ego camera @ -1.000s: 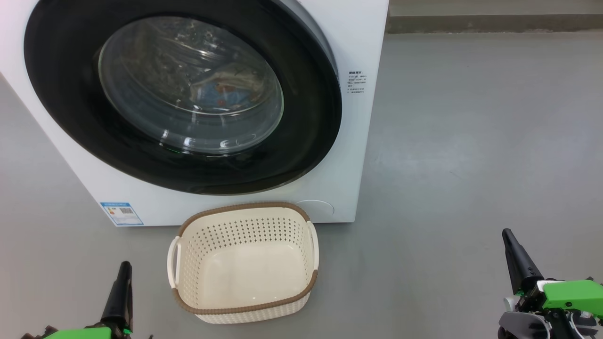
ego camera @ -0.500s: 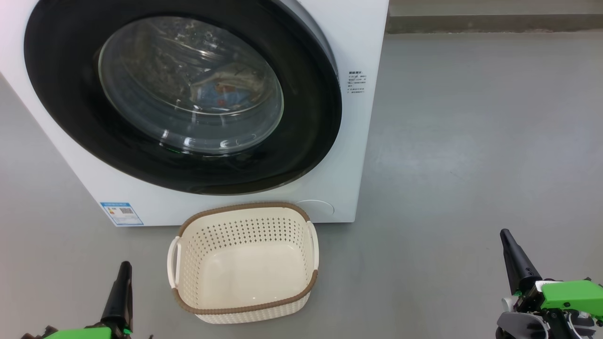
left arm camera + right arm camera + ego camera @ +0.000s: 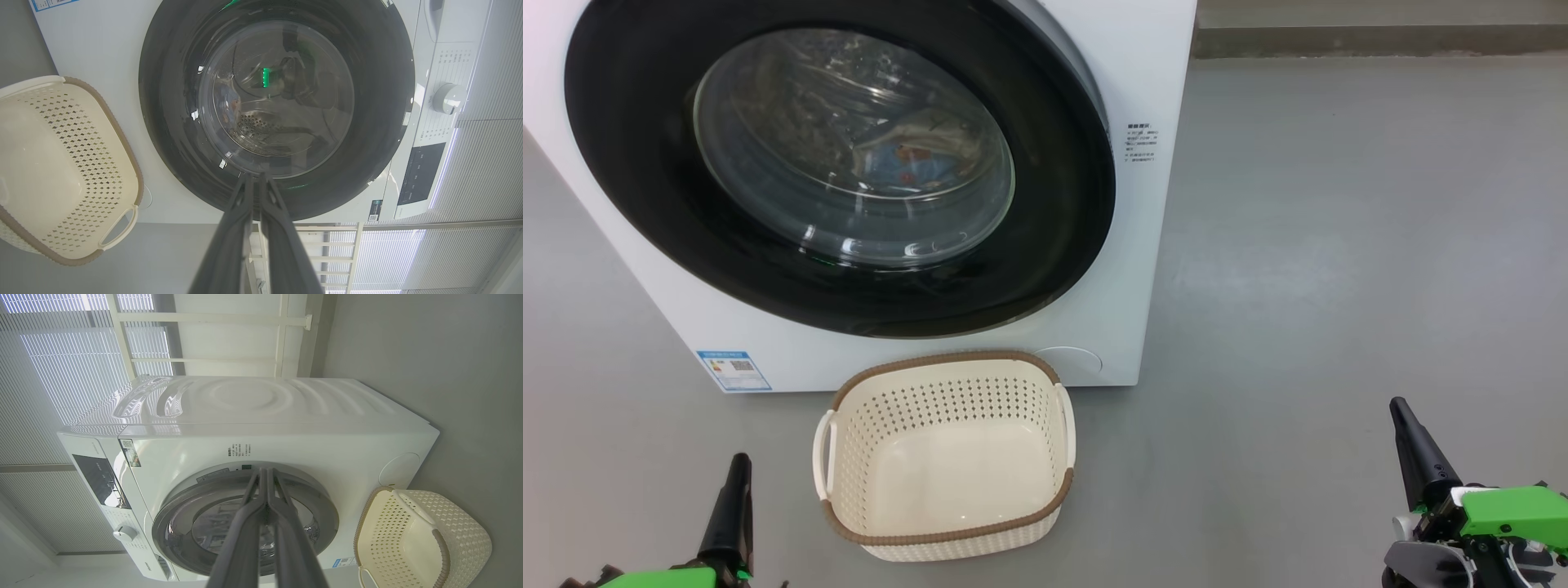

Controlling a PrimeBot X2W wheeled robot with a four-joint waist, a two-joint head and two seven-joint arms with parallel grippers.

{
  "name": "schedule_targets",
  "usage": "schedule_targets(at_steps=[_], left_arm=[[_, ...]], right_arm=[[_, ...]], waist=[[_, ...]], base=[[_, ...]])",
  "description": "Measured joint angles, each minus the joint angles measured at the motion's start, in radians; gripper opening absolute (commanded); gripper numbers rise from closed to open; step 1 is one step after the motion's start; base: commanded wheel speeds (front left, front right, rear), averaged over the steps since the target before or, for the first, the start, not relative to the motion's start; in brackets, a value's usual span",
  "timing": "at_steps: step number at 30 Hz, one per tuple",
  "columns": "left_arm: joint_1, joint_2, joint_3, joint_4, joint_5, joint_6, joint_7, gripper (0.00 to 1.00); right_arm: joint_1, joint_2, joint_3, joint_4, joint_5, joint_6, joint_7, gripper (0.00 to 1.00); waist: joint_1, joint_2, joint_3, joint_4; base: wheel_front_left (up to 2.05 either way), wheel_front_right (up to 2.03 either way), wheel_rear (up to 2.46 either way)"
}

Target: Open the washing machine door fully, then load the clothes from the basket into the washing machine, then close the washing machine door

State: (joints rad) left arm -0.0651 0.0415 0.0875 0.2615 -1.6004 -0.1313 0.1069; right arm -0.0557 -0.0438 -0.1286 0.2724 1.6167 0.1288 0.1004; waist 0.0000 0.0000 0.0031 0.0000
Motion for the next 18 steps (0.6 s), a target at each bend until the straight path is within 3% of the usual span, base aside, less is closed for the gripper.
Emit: schedule_targets(at_steps=[18], left_arm=[[0.000,0.000,0.000,0.000,0.000,0.000,0.000,0.00]], right_arm=[[0.000,0.001,-0.001,0.000,0.000,0.000,0.005,0.00]], waist=[[0.0000,0.0000,0.000,0.000]], base=[[0.00,0.00,0.00]])
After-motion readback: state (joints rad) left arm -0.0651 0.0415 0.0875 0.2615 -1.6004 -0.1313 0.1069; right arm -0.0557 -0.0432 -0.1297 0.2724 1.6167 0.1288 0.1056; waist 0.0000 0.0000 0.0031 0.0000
